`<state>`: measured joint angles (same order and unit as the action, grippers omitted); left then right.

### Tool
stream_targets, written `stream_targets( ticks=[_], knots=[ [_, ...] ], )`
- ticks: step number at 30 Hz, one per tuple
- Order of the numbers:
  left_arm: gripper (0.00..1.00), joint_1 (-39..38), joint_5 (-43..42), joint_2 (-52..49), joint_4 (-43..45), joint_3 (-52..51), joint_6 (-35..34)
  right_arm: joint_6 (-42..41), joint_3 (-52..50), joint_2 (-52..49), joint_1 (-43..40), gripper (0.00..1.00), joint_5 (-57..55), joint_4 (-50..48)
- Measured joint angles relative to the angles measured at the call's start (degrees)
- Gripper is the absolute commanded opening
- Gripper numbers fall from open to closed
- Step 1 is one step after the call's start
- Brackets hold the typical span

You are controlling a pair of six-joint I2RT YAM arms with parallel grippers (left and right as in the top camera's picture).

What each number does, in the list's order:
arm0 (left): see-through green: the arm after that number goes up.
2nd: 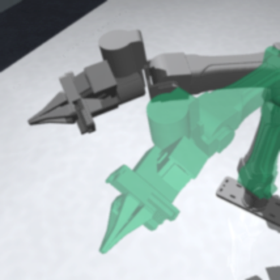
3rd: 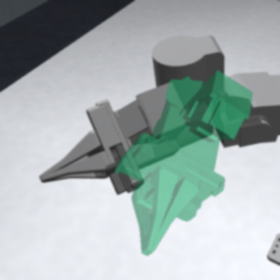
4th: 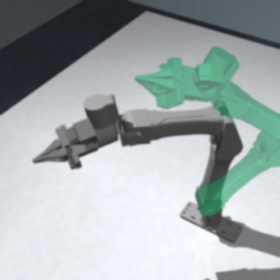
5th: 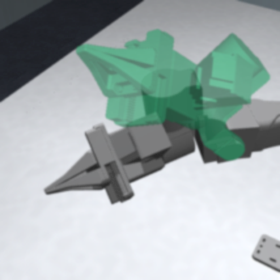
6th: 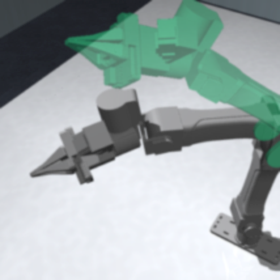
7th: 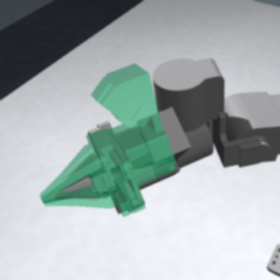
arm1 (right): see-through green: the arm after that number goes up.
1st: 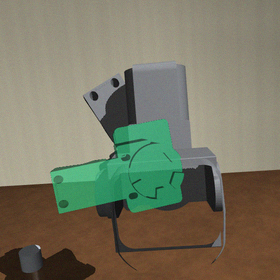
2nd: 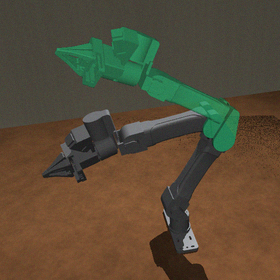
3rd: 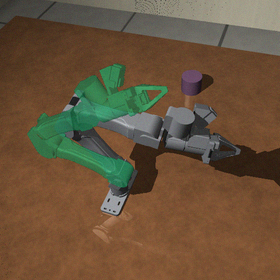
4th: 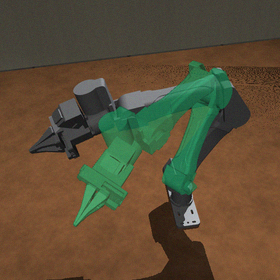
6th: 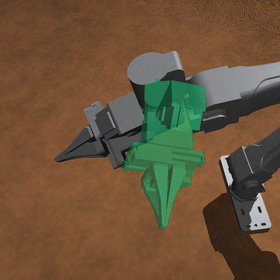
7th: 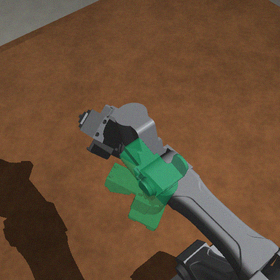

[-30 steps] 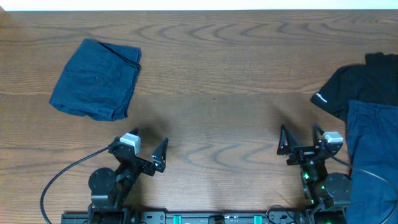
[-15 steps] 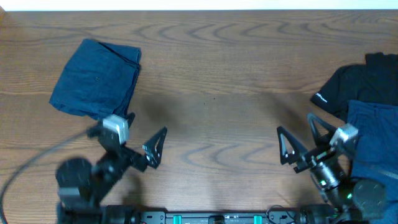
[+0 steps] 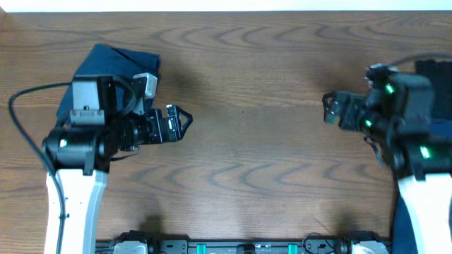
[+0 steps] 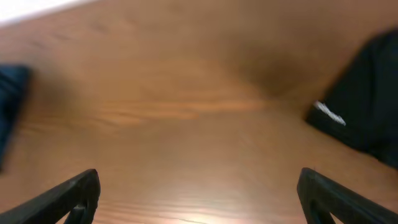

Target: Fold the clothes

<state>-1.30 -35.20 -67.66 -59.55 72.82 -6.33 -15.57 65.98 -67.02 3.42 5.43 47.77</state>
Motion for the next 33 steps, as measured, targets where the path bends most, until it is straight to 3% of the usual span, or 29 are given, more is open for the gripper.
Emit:
stream_targets(
  ticks=[4,9,17,33],
  knots=[
    [0.98,0.0,-0.5,-1.3,-1.2,0.0,0.7,-0.5,0.3,-9.4,-2.4,0.99,-4.5,0.8],
    [0.98,0.0,-0.6,-1.4,-2.0,0.1,3.3,-5.5,4.1,-20.4,-11.0,0.96,-6.5,1.1],
    [0.98,0.0,-0.6,-1.4,-2.8,0.1,4.7,-11.5,9.3,-32.4,-22.8,0.74,-7.7,-4.8],
    [0.98,0.0,-0.6,-1.4,-3.0,0.1,4.9,-14.2,9.3,-42.4,-25.2,0.67,-19.5,-7.1]
  ],
)
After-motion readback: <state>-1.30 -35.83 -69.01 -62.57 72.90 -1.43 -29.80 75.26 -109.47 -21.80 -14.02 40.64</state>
